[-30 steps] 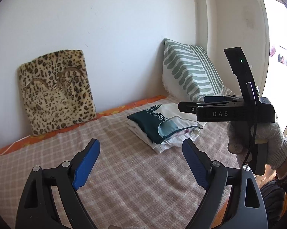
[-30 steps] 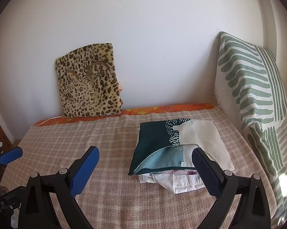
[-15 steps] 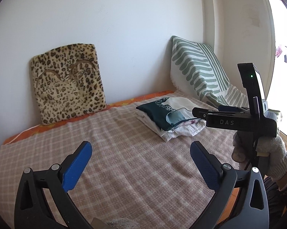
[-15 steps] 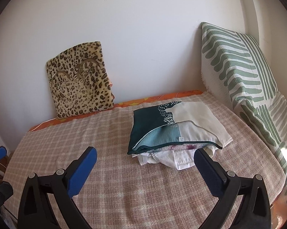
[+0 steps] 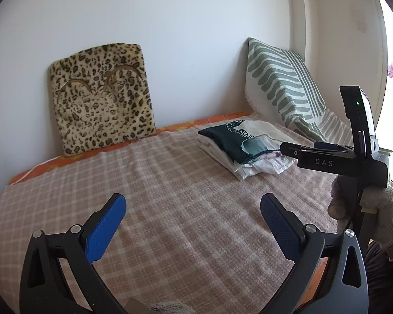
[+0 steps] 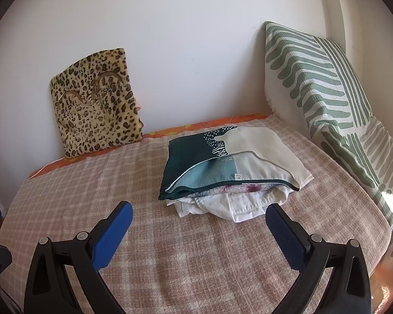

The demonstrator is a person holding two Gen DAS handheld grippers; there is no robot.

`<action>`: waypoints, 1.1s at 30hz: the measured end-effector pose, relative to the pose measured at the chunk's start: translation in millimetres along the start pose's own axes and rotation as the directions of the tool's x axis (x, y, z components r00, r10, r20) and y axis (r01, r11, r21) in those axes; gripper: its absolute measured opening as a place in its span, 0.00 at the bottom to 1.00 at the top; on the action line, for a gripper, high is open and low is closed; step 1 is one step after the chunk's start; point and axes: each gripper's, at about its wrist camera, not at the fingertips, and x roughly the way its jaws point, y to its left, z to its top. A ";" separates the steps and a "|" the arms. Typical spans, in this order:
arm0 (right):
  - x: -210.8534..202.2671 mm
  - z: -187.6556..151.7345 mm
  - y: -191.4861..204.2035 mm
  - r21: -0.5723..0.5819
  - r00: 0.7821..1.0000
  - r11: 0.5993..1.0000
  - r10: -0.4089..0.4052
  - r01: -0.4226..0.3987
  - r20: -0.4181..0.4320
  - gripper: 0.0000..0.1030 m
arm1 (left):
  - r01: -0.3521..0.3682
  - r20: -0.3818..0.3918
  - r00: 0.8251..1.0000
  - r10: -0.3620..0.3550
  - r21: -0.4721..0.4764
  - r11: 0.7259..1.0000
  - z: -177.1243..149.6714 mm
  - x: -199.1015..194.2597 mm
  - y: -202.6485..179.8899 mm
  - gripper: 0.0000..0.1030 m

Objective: Fold small clothes

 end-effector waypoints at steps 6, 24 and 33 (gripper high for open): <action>1.0 -0.6 -0.2 0.004 1.000 1.000 0.001 -0.001 0.001 1.00 | 0.000 -0.003 1.000 0.000 0.006 1.000 -2.1 -1.1 -2.2 0.99; 0.7 -0.7 6.6 -0.001 1.000 1.000 0.010 -0.010 0.001 1.00 | -0.004 -0.003 1.000 0.004 0.004 1.000 -3.1 -3.8 0.5 0.99; -0.5 -1.0 8.6 0.000 1.000 1.000 0.012 -0.012 0.002 1.00 | 0.002 -0.007 1.000 -0.002 0.002 1.000 -3.7 -3.8 0.2 0.99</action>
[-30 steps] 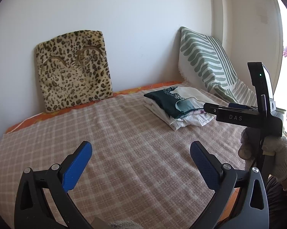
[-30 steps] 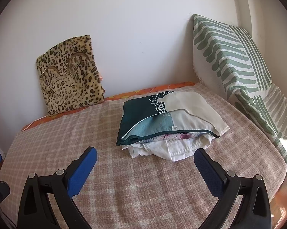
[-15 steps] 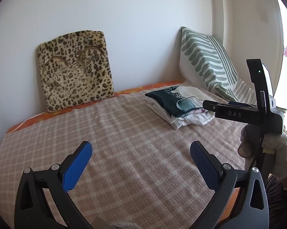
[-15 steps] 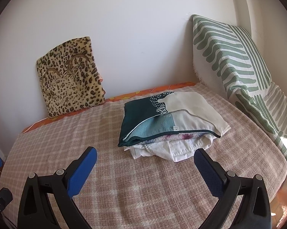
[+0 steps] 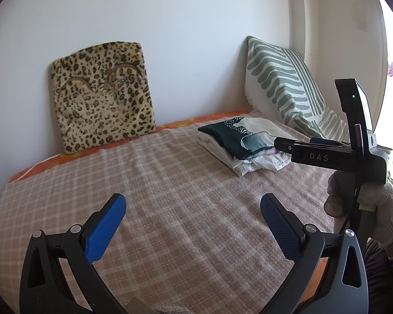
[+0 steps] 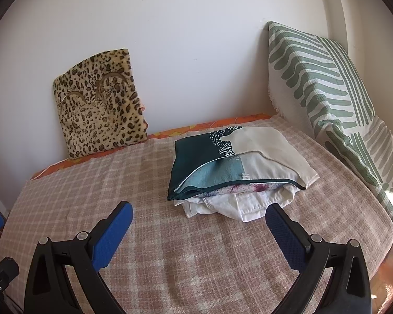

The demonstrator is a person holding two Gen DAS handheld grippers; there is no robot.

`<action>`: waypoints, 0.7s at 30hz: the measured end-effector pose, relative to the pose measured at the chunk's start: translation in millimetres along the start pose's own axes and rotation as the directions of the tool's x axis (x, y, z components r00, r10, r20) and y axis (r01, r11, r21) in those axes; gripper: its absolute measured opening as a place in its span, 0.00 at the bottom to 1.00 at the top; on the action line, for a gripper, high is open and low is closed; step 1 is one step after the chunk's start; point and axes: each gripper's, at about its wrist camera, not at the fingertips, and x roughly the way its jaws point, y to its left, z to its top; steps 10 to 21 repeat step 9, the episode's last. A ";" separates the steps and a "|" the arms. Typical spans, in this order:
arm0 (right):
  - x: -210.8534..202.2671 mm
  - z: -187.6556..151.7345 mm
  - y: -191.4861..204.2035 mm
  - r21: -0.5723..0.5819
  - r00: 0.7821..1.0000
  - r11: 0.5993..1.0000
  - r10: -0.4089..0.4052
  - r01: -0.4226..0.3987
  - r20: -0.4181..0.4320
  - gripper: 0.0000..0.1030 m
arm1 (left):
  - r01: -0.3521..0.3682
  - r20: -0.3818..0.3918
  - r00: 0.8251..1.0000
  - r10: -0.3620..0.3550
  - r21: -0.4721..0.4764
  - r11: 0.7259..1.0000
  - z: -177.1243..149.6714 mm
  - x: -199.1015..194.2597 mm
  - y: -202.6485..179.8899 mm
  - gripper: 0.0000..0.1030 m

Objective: Fold small clothes

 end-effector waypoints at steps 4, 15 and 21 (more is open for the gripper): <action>-1.0 -0.6 1.7 -0.004 1.000 1.000 0.002 -0.002 0.001 1.00 | 0.000 0.000 1.000 0.000 0.000 1.000 -0.2 -0.1 0.4 0.99; -2.4 -1.1 3.3 0.000 1.000 1.000 0.004 -0.004 0.002 1.00 | 0.002 0.000 1.000 -0.002 -0.001 1.000 -0.4 -0.3 1.3 0.99; -2.4 -1.1 3.3 0.000 1.000 1.000 0.004 -0.004 0.002 1.00 | 0.002 0.000 1.000 -0.002 -0.001 1.000 -0.4 -0.3 1.3 0.99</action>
